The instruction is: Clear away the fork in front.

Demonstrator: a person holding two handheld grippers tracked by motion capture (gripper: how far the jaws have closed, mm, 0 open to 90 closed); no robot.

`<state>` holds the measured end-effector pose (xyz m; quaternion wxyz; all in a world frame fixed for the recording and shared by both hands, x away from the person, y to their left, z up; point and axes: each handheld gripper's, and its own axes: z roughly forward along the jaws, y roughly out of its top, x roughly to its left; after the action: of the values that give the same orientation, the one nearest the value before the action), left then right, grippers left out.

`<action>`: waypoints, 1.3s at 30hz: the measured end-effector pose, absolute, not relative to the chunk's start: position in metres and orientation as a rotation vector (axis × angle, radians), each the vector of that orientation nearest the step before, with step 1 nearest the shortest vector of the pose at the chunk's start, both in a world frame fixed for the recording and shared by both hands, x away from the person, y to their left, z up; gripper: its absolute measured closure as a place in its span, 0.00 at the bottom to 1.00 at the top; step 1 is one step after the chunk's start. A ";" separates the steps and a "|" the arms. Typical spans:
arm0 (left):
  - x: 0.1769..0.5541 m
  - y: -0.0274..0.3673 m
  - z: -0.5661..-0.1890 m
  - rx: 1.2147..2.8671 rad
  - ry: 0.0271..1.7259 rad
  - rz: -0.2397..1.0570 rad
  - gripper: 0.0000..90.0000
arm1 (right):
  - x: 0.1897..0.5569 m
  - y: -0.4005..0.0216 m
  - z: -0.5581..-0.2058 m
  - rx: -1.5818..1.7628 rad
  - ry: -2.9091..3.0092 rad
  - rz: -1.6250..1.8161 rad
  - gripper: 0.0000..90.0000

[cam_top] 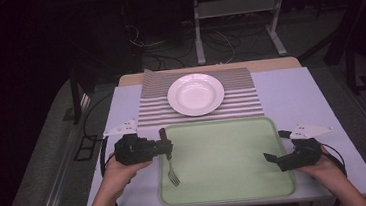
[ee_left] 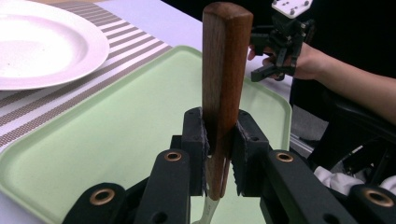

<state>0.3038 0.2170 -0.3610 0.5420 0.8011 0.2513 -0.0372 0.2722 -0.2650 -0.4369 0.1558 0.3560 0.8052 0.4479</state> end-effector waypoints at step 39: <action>0.356 0.185 -0.425 2.007 0.818 -0.097 0.75 | 0.273 -0.262 -0.436 1.005 2.313 1.298 0.03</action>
<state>0.3556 0.1846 -0.4250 0.4670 0.8180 0.3335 -0.0396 0.2728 -0.2624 -0.4359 0.1520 0.3503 0.8060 0.4522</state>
